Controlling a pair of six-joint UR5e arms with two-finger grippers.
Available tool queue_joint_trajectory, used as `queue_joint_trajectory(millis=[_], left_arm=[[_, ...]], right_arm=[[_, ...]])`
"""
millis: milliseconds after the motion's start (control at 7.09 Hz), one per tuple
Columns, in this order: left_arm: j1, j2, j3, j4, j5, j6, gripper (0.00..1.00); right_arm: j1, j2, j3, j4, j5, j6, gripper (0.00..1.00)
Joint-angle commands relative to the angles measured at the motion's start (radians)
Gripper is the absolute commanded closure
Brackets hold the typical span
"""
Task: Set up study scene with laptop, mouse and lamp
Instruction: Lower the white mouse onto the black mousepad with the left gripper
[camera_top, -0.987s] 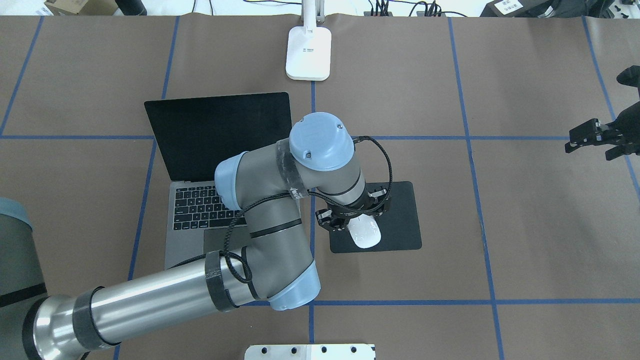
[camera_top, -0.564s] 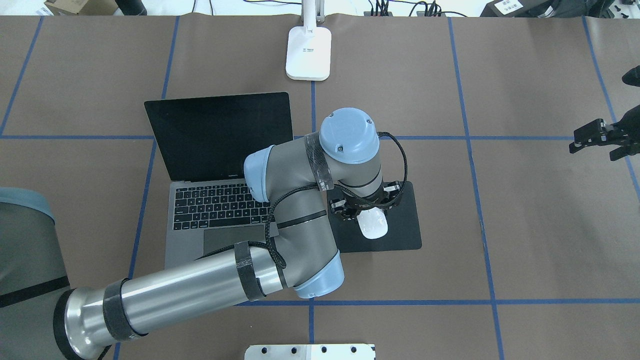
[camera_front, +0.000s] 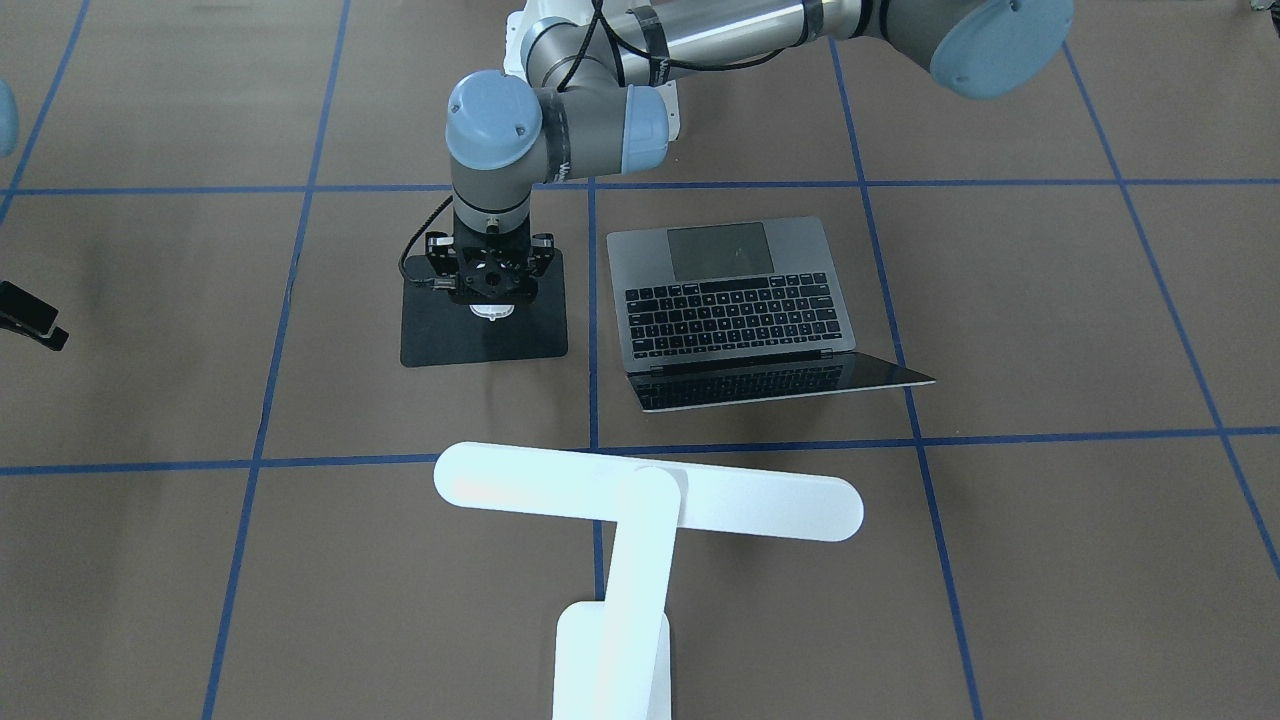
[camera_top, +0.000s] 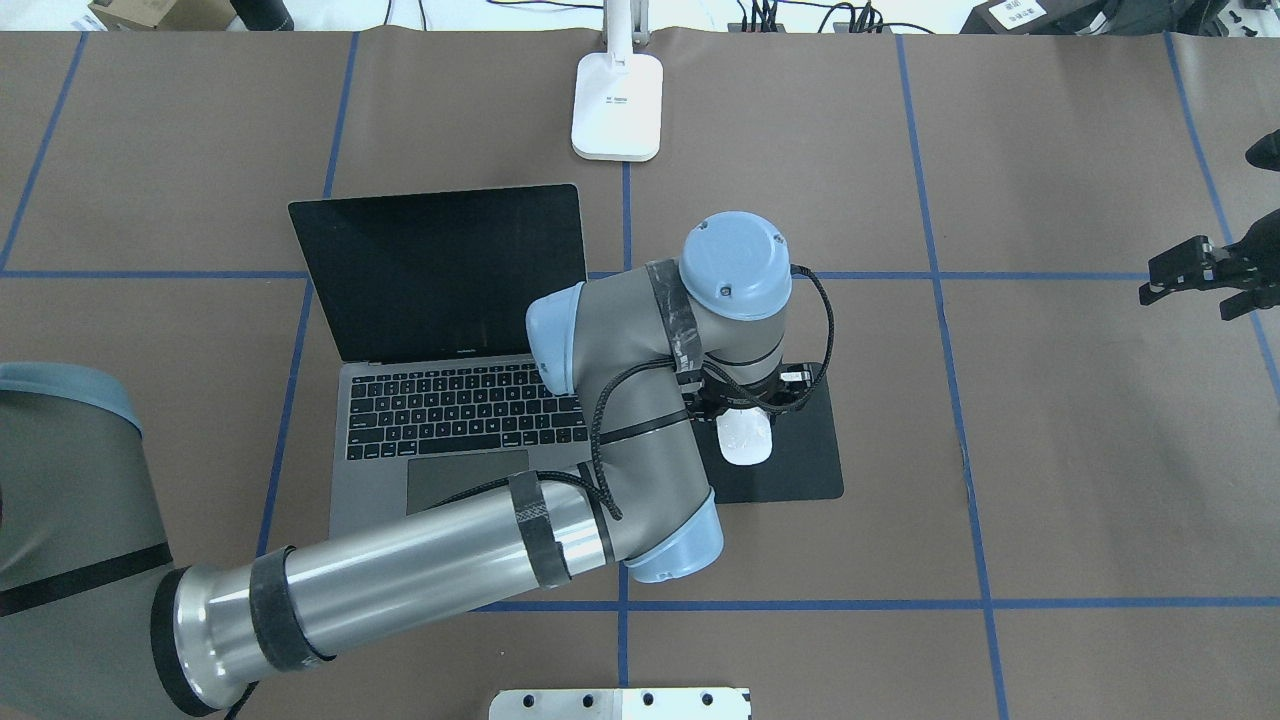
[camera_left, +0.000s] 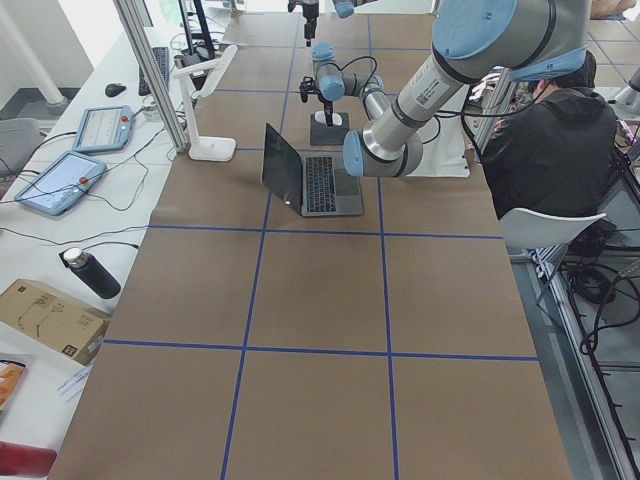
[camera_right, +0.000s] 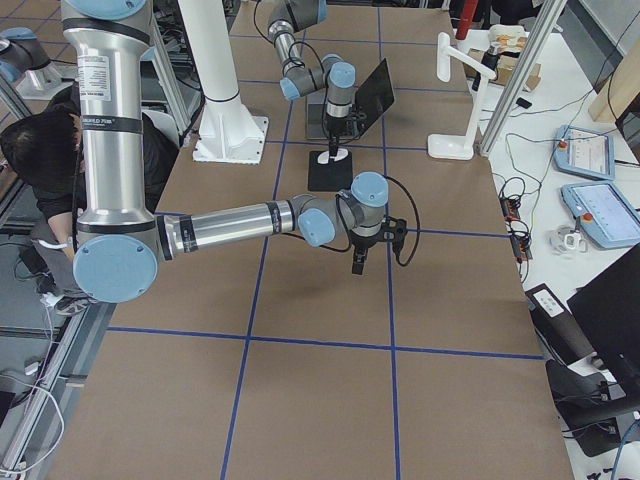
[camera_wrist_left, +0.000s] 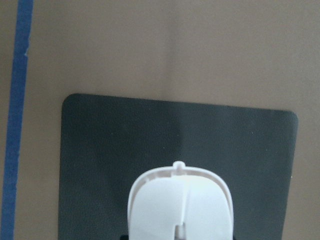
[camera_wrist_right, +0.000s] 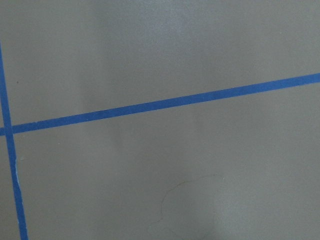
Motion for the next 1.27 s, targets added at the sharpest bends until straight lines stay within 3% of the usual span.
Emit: queue_joint_trajectory(millis=[0, 705, 846, 987, 1128], left_arm=[[0.002, -0.047, 0.054, 0.053, 0.009, 0.037, 0.62], [0.004, -0.048, 0.082, 0.107, 0.011, 0.086, 0.62], [0.005, -0.048, 0.085, 0.107, 0.011, 0.086, 0.57], [0.005, -0.048, 0.091, 0.111, 0.011, 0.086, 0.3], [0.007, -0.05, 0.097, 0.111, 0.011, 0.086, 0.28]], right_arm=[[0.0, -0.001, 0.0, 0.0, 0.0, 0.0, 0.0], [-0.003, -0.001, 0.0, 0.0, 0.0, 0.001, 0.0], [-0.003, -0.001, 0.0, 0.0, 0.0, 0.001, 0.0], [-0.003, -0.001, 0.0, 0.0, 0.0, 0.001, 0.0], [-0.003, -0.001, 0.003, 0.0, 0.0, 0.001, 0.0]])
